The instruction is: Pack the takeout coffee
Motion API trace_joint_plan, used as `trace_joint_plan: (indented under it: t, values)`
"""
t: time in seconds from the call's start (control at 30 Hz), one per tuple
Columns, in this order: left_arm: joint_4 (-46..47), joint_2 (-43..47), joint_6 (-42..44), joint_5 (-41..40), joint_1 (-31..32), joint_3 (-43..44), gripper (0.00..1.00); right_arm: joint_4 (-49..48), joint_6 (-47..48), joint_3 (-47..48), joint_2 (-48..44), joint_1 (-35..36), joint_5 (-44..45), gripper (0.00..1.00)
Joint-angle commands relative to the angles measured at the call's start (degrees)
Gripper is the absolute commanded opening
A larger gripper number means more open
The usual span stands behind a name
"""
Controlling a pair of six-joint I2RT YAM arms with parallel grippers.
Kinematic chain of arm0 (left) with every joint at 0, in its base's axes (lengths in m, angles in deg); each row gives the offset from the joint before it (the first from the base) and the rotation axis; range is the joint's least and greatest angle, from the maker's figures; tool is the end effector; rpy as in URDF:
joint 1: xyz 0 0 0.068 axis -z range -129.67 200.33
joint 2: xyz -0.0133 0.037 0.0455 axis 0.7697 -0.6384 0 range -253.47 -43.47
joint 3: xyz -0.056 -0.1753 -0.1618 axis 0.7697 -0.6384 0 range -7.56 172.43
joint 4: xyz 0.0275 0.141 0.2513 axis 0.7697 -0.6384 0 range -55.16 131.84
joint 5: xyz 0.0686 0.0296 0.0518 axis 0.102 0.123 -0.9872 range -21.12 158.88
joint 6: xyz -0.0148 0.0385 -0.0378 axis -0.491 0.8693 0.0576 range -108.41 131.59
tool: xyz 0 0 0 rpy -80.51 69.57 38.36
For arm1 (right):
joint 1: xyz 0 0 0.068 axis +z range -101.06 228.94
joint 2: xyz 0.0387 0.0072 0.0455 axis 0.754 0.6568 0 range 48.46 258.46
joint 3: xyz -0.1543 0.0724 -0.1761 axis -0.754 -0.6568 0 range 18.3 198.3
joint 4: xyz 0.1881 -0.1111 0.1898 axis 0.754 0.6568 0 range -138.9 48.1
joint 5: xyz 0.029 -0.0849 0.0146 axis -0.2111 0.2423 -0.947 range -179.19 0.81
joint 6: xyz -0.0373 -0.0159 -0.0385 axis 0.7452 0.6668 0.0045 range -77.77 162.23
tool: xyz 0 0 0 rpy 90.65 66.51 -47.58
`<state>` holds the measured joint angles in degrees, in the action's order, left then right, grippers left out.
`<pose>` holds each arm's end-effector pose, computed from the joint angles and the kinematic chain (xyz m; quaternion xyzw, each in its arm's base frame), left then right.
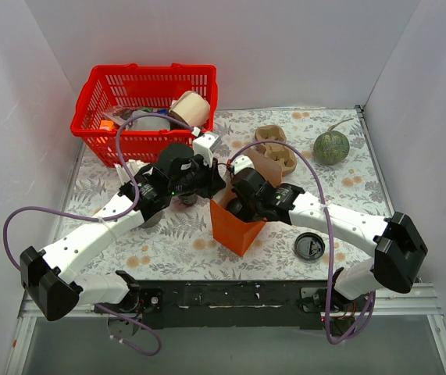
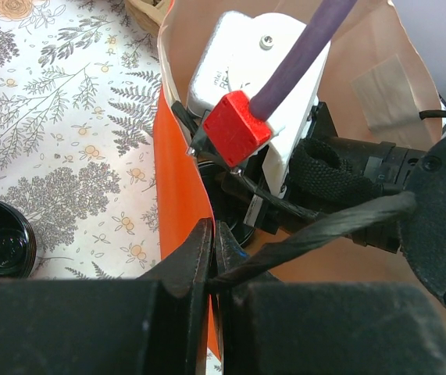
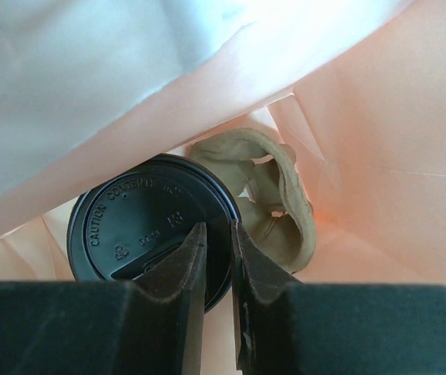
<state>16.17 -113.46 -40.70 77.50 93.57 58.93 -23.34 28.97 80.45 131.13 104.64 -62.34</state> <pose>0.2257 -0.2202 0.3229 -0.0299 0.8602 -0.4174 0.2914 0.2078 0.2738 0.2286 -0.2456 0.8724 0.0284 0.4217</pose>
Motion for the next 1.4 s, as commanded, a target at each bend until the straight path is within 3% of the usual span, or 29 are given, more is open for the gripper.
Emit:
trace_joint_plan:
  t: [0.0, 0.57, 0.97, 1.37]
  values:
    - [-0.3, 0.5, -0.4, -0.3, 0.1, 2.0, 0.00, 5.2, -1.2, 1.7, 0.8, 0.6, 0.0, 0.21]
    - [-1.4, 0.7, -0.5, -2.6, 0.1, 2.1, 0.00, 9.6, -4.1, 5.3, -1.2, 0.5, -4.2, 0.56]
    - [-1.9, 0.6, -0.6, -4.5, 0.0, 2.2, 0.00, 9.9, -4.7, 7.0, -3.6, 0.4, -11.1, 0.73]
    - [-2.1, 0.0, -0.7, -4.5, 0.1, 2.5, 0.00, 10.3, -4.4, 6.5, -4.8, -0.2, -14.2, 0.85]
